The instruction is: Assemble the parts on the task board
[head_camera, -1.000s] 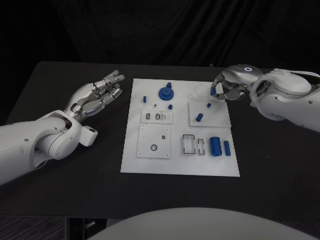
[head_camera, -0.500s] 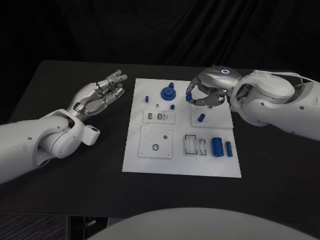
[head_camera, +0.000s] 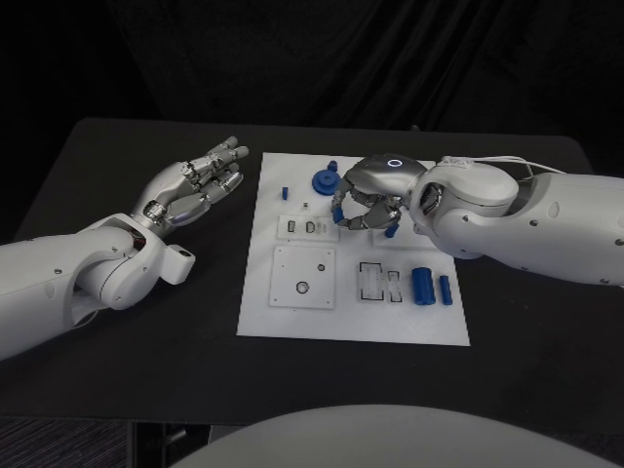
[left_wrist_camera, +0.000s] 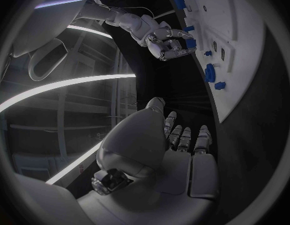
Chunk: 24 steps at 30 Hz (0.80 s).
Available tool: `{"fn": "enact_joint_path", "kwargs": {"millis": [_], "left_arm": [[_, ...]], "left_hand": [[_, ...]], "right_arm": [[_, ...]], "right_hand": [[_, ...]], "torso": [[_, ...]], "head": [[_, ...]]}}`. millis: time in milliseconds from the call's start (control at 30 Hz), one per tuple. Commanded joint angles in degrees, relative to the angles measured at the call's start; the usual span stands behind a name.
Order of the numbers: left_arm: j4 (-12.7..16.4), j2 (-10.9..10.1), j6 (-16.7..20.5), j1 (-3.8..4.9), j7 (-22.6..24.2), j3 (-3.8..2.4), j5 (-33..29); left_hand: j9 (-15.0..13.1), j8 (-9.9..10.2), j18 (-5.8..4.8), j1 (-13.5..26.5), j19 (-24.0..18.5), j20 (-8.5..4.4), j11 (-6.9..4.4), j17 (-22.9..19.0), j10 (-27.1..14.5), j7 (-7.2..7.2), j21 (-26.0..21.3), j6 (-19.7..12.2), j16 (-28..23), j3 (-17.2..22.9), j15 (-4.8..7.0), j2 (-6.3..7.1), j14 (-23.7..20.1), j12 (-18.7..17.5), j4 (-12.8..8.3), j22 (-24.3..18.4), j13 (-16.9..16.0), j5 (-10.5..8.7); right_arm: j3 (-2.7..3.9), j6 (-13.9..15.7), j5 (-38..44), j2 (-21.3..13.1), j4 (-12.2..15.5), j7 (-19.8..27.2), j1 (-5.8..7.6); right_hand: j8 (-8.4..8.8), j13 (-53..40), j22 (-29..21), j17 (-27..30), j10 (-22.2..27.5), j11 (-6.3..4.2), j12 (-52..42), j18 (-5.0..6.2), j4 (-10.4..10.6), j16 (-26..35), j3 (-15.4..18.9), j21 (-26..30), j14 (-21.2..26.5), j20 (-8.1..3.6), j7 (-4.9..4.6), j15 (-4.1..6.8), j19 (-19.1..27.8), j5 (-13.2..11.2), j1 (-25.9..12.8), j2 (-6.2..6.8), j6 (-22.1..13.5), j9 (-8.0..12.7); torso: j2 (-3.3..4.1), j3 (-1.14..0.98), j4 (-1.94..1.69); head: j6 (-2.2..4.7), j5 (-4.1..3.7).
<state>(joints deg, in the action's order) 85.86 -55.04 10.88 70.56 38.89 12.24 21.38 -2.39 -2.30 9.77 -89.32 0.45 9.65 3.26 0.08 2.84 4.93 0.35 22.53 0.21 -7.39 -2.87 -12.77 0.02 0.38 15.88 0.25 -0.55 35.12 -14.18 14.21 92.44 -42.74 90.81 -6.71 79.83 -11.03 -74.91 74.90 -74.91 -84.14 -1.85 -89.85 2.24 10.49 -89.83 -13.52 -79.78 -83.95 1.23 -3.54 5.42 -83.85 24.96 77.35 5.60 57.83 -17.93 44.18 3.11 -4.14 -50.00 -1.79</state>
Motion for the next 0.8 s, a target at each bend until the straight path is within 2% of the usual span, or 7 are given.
{"fn": "enact_joint_path", "kwargs": {"millis": [33, 233, 333, 467, 800], "left_arm": [[0.0, 0.2, -0.5, 0.02, 5.3, -0.04, 0.2], [0.0, 0.3, -0.6, 0.02, 5.2, -0.04, 0.2], [0.0, 0.4, -0.6, 0.02, 5.2, -0.04, 0.2], [0.0, 0.4, -0.6, 0.02, 5.2, -0.04, 0.2], [-0.1, 0.4, -0.7, 0.02, 5.1, -0.04, 0.2]], "left_hand": [[-0.1, -0.2, 0.57, -0.5, 0.0, 0.27, 0.19, -0.1, 0.0, 0.11, 0.0, 0.1, -0.2, 0.3, -0.38, 0.09, 0.0, 0.2, -0.1, 0.0, 0.0, -0.15], [-0.1, -0.2, 0.58, -0.5, 0.0, 0.27, 0.19, -0.1, 0.0, 0.12, 0.0, 0.0, -0.2, 0.4, -0.36, 0.10, 0.0, 0.2, -0.1, 0.0, 0.0, -0.21], [-0.1, -0.2, 0.58, -0.5, 0.0, 0.27, 0.19, -0.1, 0.0, 0.12, 0.0, 0.0, -0.2, 0.4, -0.36, 0.10, 0.0, 0.2, -0.1, 0.0, 0.0, -0.21], [-0.1, -0.2, 0.58, -0.5, 0.0, 0.27, 0.19, -0.1, 0.0, 0.12, 0.0, 0.0, -0.2, 0.4, -0.36, 0.10, 0.0, 0.2, -0.1, 0.0, 0.0, -0.21], [-0.1, -0.2, 0.58, -0.5, 0.0, 0.27, 0.19, -0.1, 0.0, 0.12, 0.0, 0.0, -0.2, 0.4, -0.36, 0.10, 0.0, 0.2, -0.1, 0.0, 0.0, -0.21]], "right_arm": [[0.05, -3.4, 2.4, 0.8, -0.5, -3.3, -0.43], [0.05, -3.9, 3.2, 1.8, -1.1, -4.0, -0.69], [0.05, -4.0, 3.4, 2.3, -1.3, -4.6, -0.74], [0.06, -4.7, 3.5, 2.8, -1.3, -5.5, -0.77], [0.06, -4.7, 4.5, 3.7, -1.7, -6.6, -0.79]], "right_hand": [[-0.29, -15.1, 11.8, -15.1, -5.9, -0.34, -0.2, 0.22, -0.4, -0.2, 0.0, 0.3, -6.0, -0.20, 0.89, -0.02, -0.8, 0.4, 0.3, -0.26, 1.4, -2.2], [-0.30, -15.1, 11.8, -15.1, -5.9, -0.33, -0.2, 0.23, -0.5, -0.2, 0.0, 0.4, -6.0, -0.19, 0.88, -0.04, -0.8, 0.4, 0.3, -0.26, 1.4, -2.2], [-0.29, -15.1, 11.8, -15.1, -5.9, -0.31, -0.2, 0.21, -0.5, -0.2, 0.0, 0.3, -6.0, -0.18, 0.86, -0.06, -0.8, 0.4, 0.4, -0.24, 1.4, -2.2], [-0.27, -15.1, 11.8, -15.1, -5.9, -0.29, -0.2, 0.26, -0.6, -0.2, 0.0, 0.5, -6.0, -0.15, 0.80, -0.11, -0.7, 0.4, 0.4, -0.21, 1.4, -2.3], [-0.08, -15.1, 11.7, -15.1, -5.9, -0.16, -0.2, 0.33, -0.8, -0.2, 0.0, 0.8, -6.0, -0.04, 0.62, -0.25, -0.6, 0.4, 0.4, -0.23, 1.2, -2.4]], "torso": [[0.01, -0.04, 0.10], [0.00, -0.02, 0.04], [0.03, -0.07, 0.13], [0.03, -0.10, 0.06], [-0.02, 0.00, 0.08]], "head": [[0.00, 0.06], [0.00, 0.01], [0.00, 0.08], [0.00, 0.11], [0.00, 0.28]]}}
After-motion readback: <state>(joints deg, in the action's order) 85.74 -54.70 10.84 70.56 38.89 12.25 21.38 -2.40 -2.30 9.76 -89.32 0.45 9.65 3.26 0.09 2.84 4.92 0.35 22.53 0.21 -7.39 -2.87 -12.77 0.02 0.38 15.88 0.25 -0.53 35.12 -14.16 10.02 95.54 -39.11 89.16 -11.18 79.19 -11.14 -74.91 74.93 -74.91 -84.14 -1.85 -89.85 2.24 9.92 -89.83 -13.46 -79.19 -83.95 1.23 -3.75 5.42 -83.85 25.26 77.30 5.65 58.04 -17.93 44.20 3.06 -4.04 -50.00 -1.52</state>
